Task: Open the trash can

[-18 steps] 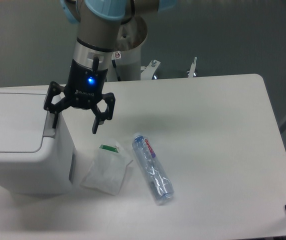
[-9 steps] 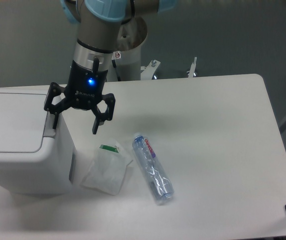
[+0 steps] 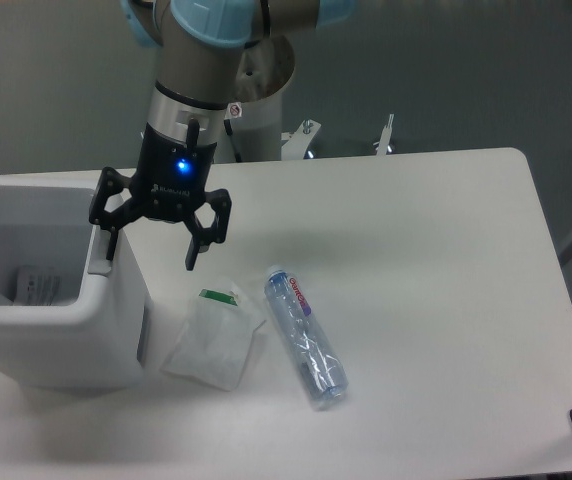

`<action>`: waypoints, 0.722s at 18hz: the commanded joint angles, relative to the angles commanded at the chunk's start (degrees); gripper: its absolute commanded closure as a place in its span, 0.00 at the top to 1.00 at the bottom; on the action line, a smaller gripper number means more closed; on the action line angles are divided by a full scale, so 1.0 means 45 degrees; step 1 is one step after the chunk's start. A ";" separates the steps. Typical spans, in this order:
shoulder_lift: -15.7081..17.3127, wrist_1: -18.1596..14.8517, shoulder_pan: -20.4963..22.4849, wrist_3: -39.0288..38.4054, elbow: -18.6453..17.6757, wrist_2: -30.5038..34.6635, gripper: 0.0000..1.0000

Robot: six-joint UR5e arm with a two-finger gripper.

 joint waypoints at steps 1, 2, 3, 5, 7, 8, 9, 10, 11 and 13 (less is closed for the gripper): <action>0.0059 0.0000 0.0000 0.0039 0.0097 0.0000 1.00; 0.0117 0.0000 0.0019 0.0059 0.0253 0.0000 1.00; 0.0195 0.0000 0.0020 0.0039 0.0390 0.0019 1.00; 0.0274 -0.0020 0.0175 0.0020 0.0664 0.0117 1.00; 0.0391 0.0000 0.0642 0.0078 0.0859 0.0428 1.00; 0.0391 0.0000 0.0915 0.0156 0.0937 0.0488 1.00; 0.0391 0.0019 0.1111 0.0272 0.1015 0.0508 1.00; 0.0372 0.0078 0.1268 0.0370 0.1055 0.0566 1.00; 0.0352 0.0097 0.1444 0.0565 0.1055 0.0663 1.00; 0.0333 0.0098 0.1756 0.1324 0.1017 0.1150 1.00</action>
